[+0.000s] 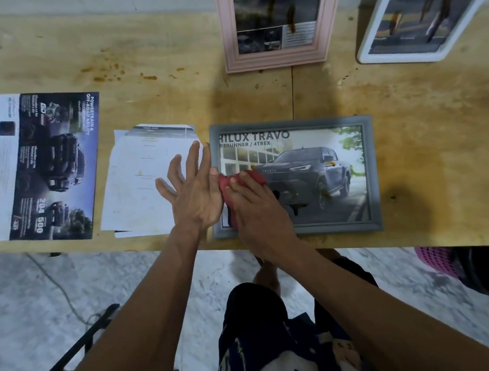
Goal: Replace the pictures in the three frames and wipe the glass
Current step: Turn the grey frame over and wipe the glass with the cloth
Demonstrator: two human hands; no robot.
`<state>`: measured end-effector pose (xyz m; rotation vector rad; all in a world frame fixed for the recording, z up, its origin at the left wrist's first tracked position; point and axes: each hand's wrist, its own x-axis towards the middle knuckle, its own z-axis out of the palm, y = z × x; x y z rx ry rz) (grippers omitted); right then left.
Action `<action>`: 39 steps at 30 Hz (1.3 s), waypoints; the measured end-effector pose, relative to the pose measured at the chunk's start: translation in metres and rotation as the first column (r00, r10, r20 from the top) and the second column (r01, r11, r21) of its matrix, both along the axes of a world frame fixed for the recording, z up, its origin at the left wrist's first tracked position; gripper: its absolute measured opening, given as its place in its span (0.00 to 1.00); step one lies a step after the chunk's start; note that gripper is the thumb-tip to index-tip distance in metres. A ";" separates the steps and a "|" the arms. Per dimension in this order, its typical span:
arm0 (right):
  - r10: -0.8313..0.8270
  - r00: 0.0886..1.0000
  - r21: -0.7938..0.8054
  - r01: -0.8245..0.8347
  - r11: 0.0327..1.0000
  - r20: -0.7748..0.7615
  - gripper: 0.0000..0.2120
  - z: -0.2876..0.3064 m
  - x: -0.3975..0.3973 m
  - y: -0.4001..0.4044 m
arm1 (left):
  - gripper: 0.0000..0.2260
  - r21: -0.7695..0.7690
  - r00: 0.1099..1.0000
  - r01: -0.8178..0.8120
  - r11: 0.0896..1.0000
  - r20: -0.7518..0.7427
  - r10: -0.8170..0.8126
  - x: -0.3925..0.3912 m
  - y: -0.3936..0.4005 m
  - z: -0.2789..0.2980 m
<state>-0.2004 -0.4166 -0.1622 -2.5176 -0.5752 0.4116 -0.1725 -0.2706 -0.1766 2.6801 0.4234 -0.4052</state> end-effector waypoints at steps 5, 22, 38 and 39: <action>0.107 0.994 -0.060 -0.105 0.993 0.035 0.19 0.007 -0.017 -0.015 | 0.23 -0.014 1.000 0.008 1.000 -0.010 -0.009 0.001 0.000 0.001; 0.113 0.940 -0.183 -0.056 0.982 0.322 0.14 0.009 -0.023 -0.130 | 0.23 0.143 0.994 -0.094 0.985 0.060 0.086 -0.005 -0.027 -0.001; -0.481 0.866 0.100 0.471 0.877 0.139 0.09 0.039 0.001 -0.166 | 0.23 0.147 0.992 -0.111 0.983 0.077 0.100 -0.006 -0.029 -0.001; -0.640 0.764 0.159 0.623 0.765 0.084 0.10 0.046 0.014 -0.164 | 0.23 0.152 0.992 -0.107 0.983 0.080 0.096 -0.006 -0.029 -0.001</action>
